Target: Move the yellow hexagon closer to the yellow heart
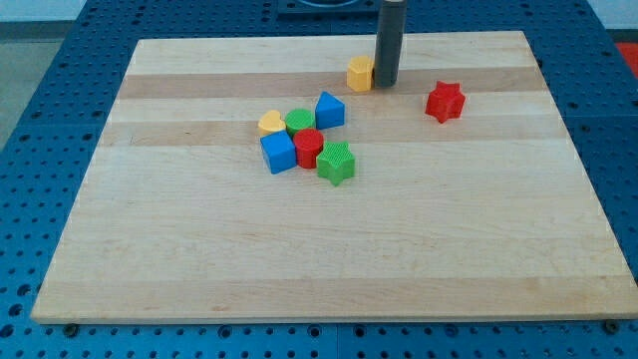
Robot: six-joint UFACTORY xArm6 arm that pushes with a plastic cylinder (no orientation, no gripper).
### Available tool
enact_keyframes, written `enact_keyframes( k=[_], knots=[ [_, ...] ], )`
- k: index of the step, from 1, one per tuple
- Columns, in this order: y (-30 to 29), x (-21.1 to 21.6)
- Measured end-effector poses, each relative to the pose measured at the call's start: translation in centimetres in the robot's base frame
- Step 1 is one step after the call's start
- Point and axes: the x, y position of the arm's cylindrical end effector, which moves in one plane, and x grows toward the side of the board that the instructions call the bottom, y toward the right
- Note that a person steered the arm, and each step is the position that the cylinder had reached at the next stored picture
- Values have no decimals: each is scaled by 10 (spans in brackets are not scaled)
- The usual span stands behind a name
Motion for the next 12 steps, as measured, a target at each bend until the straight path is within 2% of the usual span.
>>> enact_keyframes(
  k=[1,2,3,5,8,12],
  knots=[
    [-2,-21],
    [-19,-24],
    [-33,-24],
    [-14,-23],
    [-19,-2],
    [-126,-2]
  ],
)
